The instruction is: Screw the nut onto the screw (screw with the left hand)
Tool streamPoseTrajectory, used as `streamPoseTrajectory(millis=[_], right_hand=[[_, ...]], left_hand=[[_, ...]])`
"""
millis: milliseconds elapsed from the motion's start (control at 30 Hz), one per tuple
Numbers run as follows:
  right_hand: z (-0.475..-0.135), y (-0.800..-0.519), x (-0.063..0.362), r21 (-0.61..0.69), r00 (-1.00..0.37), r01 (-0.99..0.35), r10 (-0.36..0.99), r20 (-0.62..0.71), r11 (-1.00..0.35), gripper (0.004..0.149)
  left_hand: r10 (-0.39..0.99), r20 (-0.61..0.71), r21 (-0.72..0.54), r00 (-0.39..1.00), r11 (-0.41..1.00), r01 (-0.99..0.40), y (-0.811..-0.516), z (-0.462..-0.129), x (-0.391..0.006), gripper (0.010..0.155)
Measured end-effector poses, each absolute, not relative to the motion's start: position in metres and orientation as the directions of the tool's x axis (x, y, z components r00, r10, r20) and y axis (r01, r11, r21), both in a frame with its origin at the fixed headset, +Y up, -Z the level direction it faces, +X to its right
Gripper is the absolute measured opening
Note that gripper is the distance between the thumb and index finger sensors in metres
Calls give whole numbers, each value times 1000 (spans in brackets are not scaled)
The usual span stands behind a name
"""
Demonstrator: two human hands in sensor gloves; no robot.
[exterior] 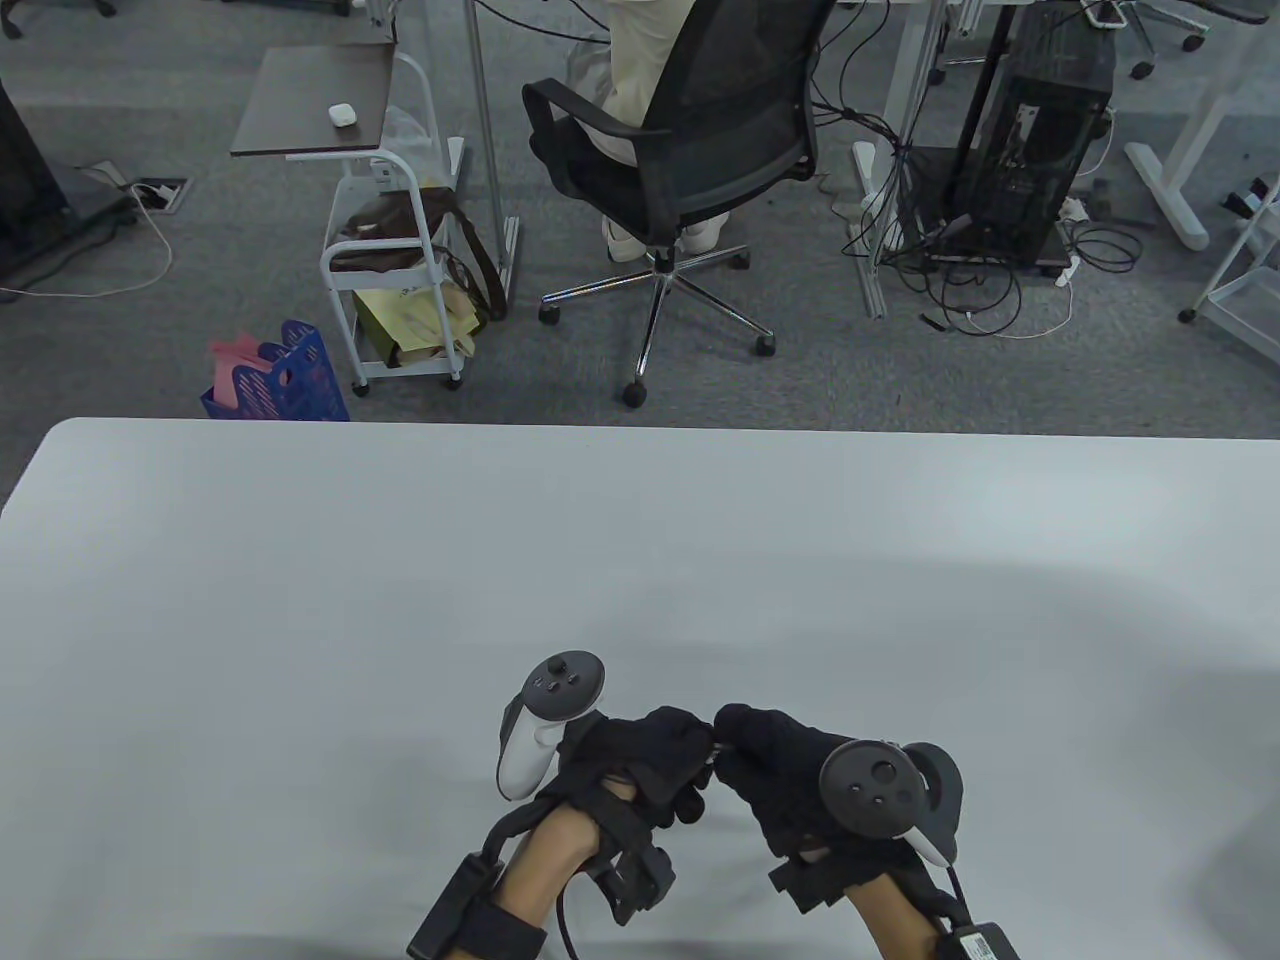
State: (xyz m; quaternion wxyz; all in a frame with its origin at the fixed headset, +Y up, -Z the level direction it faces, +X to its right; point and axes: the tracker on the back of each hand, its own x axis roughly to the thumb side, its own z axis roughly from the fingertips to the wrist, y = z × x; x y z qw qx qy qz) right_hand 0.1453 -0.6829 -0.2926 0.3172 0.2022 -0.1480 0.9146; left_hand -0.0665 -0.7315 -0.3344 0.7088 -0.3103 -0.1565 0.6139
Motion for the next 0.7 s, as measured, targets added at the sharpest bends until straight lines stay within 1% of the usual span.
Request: streamPoseTrajectory(millis=[33, 67, 100, 133, 200, 300, 400, 467, 500, 600, 700], right_hand=[[-293, -683, 146, -145, -716, -642, 521, 464, -753, 47], [-293, -682, 146, -151, -718, -642, 519, 464, -752, 47], [-293, -682, 147, -150, -717, -642, 520, 464, -752, 47], [-293, -682, 147, -149, -715, -645, 523, 465, -749, 47], [-293, -682, 147, -149, -714, -646, 523, 465, -749, 47], [-293, -683, 146, -151, -721, -636, 513, 467, -757, 47], [-293, -682, 147, -150, -717, -642, 519, 465, -752, 47], [-293, -682, 147, -152, -719, -640, 517, 465, -753, 47], [-293, -682, 147, -152, -718, -641, 518, 465, -752, 47], [-293, -683, 146, -151, -719, -640, 518, 463, -754, 47], [-294, -683, 146, -129, -714, -643, 530, 457, -755, 48]], left_hand=[[968, -164, -632, 187, 42, -774, -732, -334, -67, 58], [969, -174, -624, 176, 30, -781, -734, -334, -68, 63], [969, -183, -600, 166, 24, -799, -735, -334, -69, 67], [967, -193, -576, 169, 28, -817, -736, -334, -70, 68], [962, -194, -559, 191, 51, -828, -738, -335, -71, 64], [967, -184, -594, 178, 35, -804, -735, -335, -68, 56], [969, -179, -621, 173, 25, -784, -734, -334, -67, 57], [968, -190, -609, 163, 13, -793, -736, -334, -68, 65], [966, -198, -593, 167, 18, -805, -737, -333, -68, 67], [962, -199, -589, 186, 35, -808, -738, -334, -68, 60], [966, -177, -592, 190, 49, -805, -734, -334, -67, 57]])
